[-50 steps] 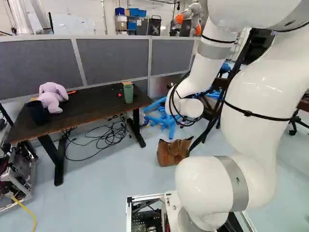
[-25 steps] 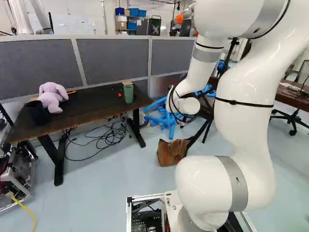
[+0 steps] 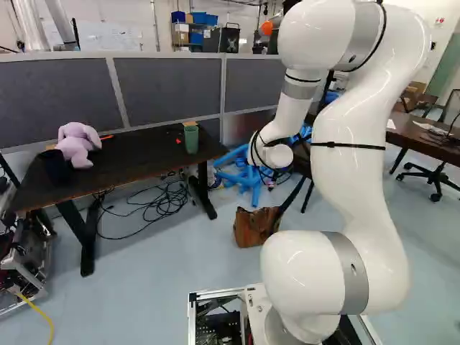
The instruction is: Pick up the bag on the ground and place it on the table
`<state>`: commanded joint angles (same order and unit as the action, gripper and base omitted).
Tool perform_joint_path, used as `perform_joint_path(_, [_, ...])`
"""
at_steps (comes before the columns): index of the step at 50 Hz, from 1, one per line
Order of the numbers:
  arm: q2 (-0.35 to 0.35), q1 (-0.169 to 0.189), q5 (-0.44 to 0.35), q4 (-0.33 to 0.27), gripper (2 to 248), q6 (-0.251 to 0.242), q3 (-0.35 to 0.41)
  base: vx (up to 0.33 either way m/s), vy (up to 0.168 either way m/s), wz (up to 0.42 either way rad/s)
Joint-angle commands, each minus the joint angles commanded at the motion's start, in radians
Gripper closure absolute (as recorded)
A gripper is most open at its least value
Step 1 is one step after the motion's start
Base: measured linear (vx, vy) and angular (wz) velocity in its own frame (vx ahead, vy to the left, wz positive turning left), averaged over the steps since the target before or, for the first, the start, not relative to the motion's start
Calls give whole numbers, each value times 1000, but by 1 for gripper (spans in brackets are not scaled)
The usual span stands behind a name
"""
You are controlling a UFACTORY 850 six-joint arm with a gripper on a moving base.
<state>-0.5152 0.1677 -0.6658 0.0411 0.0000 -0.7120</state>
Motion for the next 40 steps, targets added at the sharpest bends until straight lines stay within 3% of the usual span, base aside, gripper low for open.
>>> perform_joint_path(40, [-255,5,133,48,3,0,-253,0,0,0])
